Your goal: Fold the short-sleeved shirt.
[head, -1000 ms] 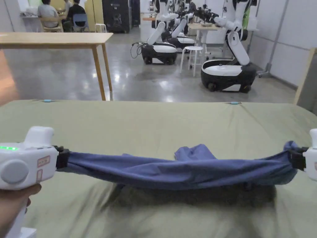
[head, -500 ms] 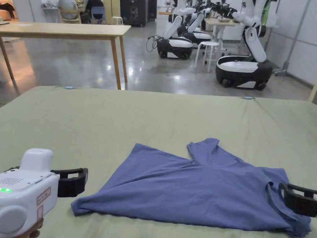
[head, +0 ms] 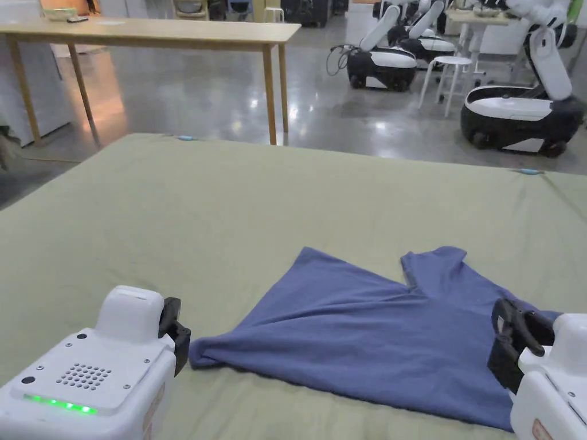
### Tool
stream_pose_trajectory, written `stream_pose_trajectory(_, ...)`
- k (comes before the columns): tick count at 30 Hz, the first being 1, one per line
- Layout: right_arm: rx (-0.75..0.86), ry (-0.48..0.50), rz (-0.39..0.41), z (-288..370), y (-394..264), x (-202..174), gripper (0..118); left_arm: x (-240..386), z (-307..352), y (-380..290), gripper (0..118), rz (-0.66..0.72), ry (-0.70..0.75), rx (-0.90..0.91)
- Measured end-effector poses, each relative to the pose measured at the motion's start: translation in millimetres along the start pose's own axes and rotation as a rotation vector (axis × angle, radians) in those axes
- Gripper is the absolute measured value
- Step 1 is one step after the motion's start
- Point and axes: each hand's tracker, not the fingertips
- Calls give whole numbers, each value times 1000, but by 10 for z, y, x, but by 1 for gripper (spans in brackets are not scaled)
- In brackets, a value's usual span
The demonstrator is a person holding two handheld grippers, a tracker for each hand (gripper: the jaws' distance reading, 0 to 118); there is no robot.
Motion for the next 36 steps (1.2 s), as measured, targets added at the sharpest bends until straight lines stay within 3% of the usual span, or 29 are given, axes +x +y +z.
stream_pose_trajectory(4, -39, -9, 0, -75, -64, 93, 3, -359, -602, -117, 0, 32, -140, -213)
stream_pose_trajectory(7, -73, -20, -12, -138, -111, 189, 3, -433, -1002, -253, 0, -58, -238, -300)
stream_pose_trajectory(8, -82, -27, -14, -155, -123, 216, 3, -451, -1127, -292, 5, -69, -252, -321)
stream_pose_trajectory(9, -91, -33, -17, -174, -135, 243, 3, -463, -1253, -328, 24, -81, -258, -354)
stream_pose_trajectory(10, -104, -37, -23, -202, -134, 269, 3, -454, -1382, -376, 63, -89, -261, -376)
stream_pose_trajectory(11, -114, -41, -28, -224, -146, 292, 3, -440, -1499, -428, 113, -107, -268, -396)
stream_pose_trajectory(12, -121, -47, -31, -246, -160, 312, 3, -433, -1535, -481, 118, -103, -328, -322)
stream_pose_trajectory(13, -130, -53, -30, -267, -171, 326, 3, -439, -1648, -499, 114, -102, -275, -364)
stream_pose_trajectory(19, -166, -86, -35, -363, -190, 407, 3, -378, -1924, -647, 108, -81, -308, -438)
stream_pose_trajectory(21, -175, -94, -32, -389, -190, 412, 3, -367, -1968, -671, 76, -72, -329, -457)
stream_pose_trajectory(22, -178, -95, -32, -394, -187, 418, 3, -360, -1972, -676, 46, -64, -349, -463)
stream_pose_trajectory(23, -180, -95, -32, -400, -185, 421, 3, -368, -1947, -643, 5, -47, -382, -465)
stream_pose_trajectory(27, -192, -96, -30, -463, -158, 452, 3, -198, -1804, -541, 5, -120, -342, -439)
stream_pose_trajectory(32, -246, -89, 11, -756, -46, 586, 3, -214, -1520, -341, 5, -10, -304, -344)
stream_pose_trajectory(36, -310, -73, 54, -1387, 149, 807, 3, -205, -1381, -248, 5, 55, -309, -311)
